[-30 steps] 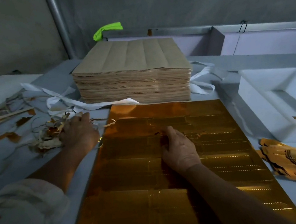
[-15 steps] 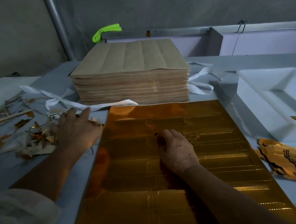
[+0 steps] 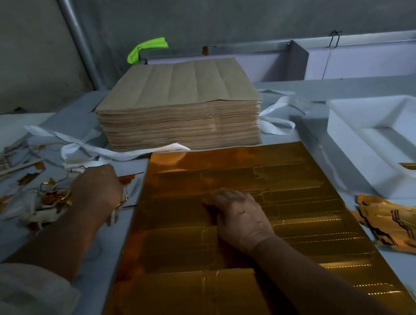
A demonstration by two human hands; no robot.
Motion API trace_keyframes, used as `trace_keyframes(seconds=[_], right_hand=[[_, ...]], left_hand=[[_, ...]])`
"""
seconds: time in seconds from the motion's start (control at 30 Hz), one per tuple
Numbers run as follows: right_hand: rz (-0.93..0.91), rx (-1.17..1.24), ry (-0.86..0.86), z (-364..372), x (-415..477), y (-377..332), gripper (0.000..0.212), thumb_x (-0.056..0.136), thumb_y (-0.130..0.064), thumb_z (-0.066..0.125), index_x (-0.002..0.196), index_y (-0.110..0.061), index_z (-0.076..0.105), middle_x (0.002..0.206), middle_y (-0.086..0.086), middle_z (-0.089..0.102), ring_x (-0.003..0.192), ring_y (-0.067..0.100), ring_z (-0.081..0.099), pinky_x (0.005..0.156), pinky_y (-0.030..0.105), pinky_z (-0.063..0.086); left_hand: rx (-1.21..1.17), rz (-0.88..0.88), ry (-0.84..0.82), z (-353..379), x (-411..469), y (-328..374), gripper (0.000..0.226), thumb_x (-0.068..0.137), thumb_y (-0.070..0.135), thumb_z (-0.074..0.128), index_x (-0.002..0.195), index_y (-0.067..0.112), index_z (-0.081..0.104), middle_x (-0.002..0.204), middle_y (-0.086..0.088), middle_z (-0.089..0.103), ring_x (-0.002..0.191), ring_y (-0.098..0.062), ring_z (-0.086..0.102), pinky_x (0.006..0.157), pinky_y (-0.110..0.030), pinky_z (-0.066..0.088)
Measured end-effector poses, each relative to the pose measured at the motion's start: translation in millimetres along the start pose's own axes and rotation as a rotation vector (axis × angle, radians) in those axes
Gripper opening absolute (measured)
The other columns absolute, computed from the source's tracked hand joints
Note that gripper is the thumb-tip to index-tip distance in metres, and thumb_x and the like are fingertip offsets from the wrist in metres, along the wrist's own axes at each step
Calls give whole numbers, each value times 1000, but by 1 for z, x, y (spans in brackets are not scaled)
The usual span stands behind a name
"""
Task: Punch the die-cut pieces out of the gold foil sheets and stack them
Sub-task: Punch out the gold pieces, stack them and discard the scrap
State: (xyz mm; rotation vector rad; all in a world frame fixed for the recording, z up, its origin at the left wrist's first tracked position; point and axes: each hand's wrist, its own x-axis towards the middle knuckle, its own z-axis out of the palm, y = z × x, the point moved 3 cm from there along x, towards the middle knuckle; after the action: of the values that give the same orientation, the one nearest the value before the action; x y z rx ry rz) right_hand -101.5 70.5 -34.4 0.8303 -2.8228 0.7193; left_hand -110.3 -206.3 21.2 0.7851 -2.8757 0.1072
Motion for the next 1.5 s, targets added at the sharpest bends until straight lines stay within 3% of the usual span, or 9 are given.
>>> trace_keyframes(seconds=[0.23, 0.33, 0.53, 0.7, 0.8, 0.87, 1.0, 1.2, 1.5], right_hand=[[213, -54, 190, -2, -1, 13, 28, 96, -26, 47, 122, -28, 55, 128, -6, 56, 117, 13, 48, 106, 33, 37], [259, -132, 163, 2, 0, 14, 31, 98, -42, 40, 122, -29, 54, 138, -4, 51, 126, 18, 45, 108, 41, 35], [103, -127, 38, 2, 2, 6, 34, 99, -47, 37, 121, -35, 60, 128, -9, 59, 122, 15, 48, 103, 36, 37], [26, 174, 29, -3, -3, 0, 37, 95, -19, 51, 128, -35, 50, 116, -9, 63, 103, 8, 60, 95, 30, 52], [188, 375, 202, -10, -3, 9, 49, 93, -12, 52, 133, -40, 45, 117, -15, 62, 98, 3, 58, 91, 23, 51], [300, 512, 291, -14, -3, 15, 43, 94, -12, 52, 127, -39, 48, 114, -15, 61, 99, 3, 57, 91, 25, 50], [381, 560, 334, -17, -3, 20, 43, 93, -4, 51, 128, -29, 51, 116, -11, 56, 106, 8, 54, 96, 29, 49], [382, 452, 291, -12, 0, 23, 44, 92, -2, 51, 130, -26, 49, 118, -9, 50, 91, 1, 46, 75, 13, 39], [380, 379, 270, -8, 2, 25, 39, 94, -16, 60, 130, -27, 47, 119, -9, 50, 87, 1, 45, 62, 8, 34]], left_hand=[[-252, -222, -39, 1, 4, -6, 68, 81, 17, 74, 140, 9, 40, 142, -26, 28, 124, -44, 41, 98, -48, 41], [-100, -181, 45, -5, 6, -10, 65, 82, 26, 74, 136, 11, 40, 134, -25, 39, 116, -42, 48, 89, -48, 46], [-452, -223, -157, -6, 13, 5, 63, 89, 18, 65, 144, 15, 34, 146, -25, 32, 124, -44, 45, 96, -46, 44], [-143, 63, 142, -23, -13, 37, 66, 80, 18, 69, 138, 22, 36, 138, -15, 30, 118, -38, 42, 86, -47, 44], [-386, 323, -80, -21, -35, 77, 67, 80, 19, 72, 136, 35, 41, 133, 0, 39, 111, -18, 48, 75, -28, 44], [-433, 494, -292, -12, -56, 104, 59, 82, 38, 71, 134, 42, 43, 124, 8, 42, 107, -12, 47, 77, -29, 46], [-351, 574, -535, 8, -81, 131, 89, 71, 59, 75, 143, 52, 24, 126, 9, 37, 118, -16, 43, 89, -38, 49], [-413, 615, -642, 10, -86, 141, 51, 90, 28, 68, 136, 38, 50, 94, 16, 53, 86, -2, 54, 67, -22, 43], [-487, 505, -656, 12, -83, 144, 57, 84, 15, 72, 133, 34, 51, 102, 7, 62, 86, -11, 65, 63, -23, 53]])
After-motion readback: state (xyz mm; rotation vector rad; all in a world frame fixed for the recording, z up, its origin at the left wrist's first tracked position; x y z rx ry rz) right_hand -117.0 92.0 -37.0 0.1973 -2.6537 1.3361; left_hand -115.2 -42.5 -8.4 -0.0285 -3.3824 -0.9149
